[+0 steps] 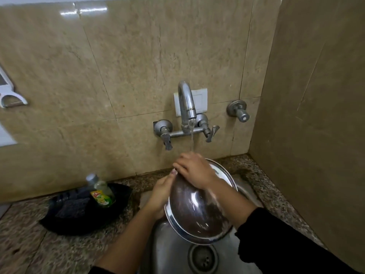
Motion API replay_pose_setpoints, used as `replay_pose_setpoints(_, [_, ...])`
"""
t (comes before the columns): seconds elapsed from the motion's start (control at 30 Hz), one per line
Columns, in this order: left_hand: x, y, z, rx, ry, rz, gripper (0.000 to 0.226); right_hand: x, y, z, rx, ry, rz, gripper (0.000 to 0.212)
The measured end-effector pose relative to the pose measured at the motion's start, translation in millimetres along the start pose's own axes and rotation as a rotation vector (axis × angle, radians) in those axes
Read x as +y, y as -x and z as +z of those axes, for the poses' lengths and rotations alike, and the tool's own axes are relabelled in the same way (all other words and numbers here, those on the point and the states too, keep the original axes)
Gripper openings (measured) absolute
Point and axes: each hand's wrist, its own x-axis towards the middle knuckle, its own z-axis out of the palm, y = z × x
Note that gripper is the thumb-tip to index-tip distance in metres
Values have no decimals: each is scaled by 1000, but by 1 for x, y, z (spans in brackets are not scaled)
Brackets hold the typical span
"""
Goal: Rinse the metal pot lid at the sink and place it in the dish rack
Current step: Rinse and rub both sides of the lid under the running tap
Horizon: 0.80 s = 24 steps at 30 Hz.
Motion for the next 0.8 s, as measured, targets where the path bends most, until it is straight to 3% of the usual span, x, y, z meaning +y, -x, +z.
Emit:
replay_pose_setpoints(0.03, [-1, 1, 1, 8, 4, 10, 34, -4, -1, 3, -4, 41, -56, 34])
replay_pose_setpoints(0.1, [-4, 5, -3, 59, 25, 19, 34, 1, 7, 6, 148, 93, -14, 32])
replay_pose_setpoints(0.2, [-9, 7, -16, 164, 50, 15, 35, 26, 39, 11, 283, 145, 391, 40])
replay_pose_setpoints(0.27, [-12, 8, -22, 207, 83, 19, 36, 34, 55, 17, 212, 179, 613, 56])
replay_pose_setpoints(0.3, [-12, 9, -21, 215, 86, 15, 37, 31, 57, 20, 148, 199, 635, 60])
replay_pose_setpoints(0.4, [-12, 9, -4, 212, 76, -22, 37, 2, 47, 28, 19, 172, 406, 71])
replay_pose_setpoints(0.57, [-6, 4, 4, 289, 96, -29, 40, -28, 78, 28, -279, 21, -81, 60])
replay_pose_setpoints(0.63, [-8, -2, -12, 372, 62, -24, 41, -2, 100, 23, -329, 147, -20, 64])
replay_pose_setpoints(0.7, [-9, -3, -18, 398, 20, -32, 44, 30, 106, 15, -314, 280, 234, 73])
replay_pose_setpoints(0.77, [-12, 2, -10, 376, 19, -57, 47, 45, 93, 9, -246, 306, 447, 79])
replay_pose_setpoints(0.8, [-12, 6, -1, 357, 40, -77, 45, 43, 81, 12, -178, 261, 469, 80])
